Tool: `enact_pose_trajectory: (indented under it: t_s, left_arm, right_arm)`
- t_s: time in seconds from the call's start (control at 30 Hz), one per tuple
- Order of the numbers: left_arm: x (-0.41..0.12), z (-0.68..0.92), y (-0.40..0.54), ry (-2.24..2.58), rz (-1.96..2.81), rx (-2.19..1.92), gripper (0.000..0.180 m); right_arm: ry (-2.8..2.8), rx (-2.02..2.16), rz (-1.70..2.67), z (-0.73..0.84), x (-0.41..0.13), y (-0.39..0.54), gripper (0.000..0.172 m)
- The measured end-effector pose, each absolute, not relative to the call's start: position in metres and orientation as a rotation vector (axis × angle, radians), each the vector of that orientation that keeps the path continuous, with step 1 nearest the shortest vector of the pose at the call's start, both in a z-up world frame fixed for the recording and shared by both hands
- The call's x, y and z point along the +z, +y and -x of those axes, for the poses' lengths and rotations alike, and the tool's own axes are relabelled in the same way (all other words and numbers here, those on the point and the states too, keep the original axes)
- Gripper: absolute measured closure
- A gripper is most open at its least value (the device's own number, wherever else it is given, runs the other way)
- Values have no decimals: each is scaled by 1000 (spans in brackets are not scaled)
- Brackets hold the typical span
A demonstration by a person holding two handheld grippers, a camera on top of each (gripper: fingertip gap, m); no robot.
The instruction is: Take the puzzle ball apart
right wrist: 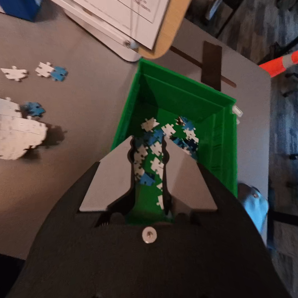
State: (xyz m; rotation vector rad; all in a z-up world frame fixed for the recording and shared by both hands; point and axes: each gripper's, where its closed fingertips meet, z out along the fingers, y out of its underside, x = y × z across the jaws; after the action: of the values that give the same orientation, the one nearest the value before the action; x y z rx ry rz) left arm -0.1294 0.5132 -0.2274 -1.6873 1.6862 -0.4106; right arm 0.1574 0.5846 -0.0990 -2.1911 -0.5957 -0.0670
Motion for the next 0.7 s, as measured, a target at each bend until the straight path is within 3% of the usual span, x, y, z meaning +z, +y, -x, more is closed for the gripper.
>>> enact_pose_trajectory:
  t_s: [0.07,0.23,0.47,0.63,0.7]
  left_arm:
    - [-231,129,514,1677,1706,-427,178]
    - [-231,130,514,1698,1665,-394,180]
    - [-227,146,516,1620,1691,-438,180]
    - [-222,153,522,1552,1710,-471,170]
    - [-221,154,527,1519,1726,-461,163]
  right_arm:
    - [-747,119,2088,-93,-94,569,143]
    - [-1220,540,2019,70,-148,516,140]
    - [-1448,264,2091,122,-227,541,133]
    - [-1479,236,2090,126,-224,539,125]
    - [-1470,230,2064,125,-217,539,134]
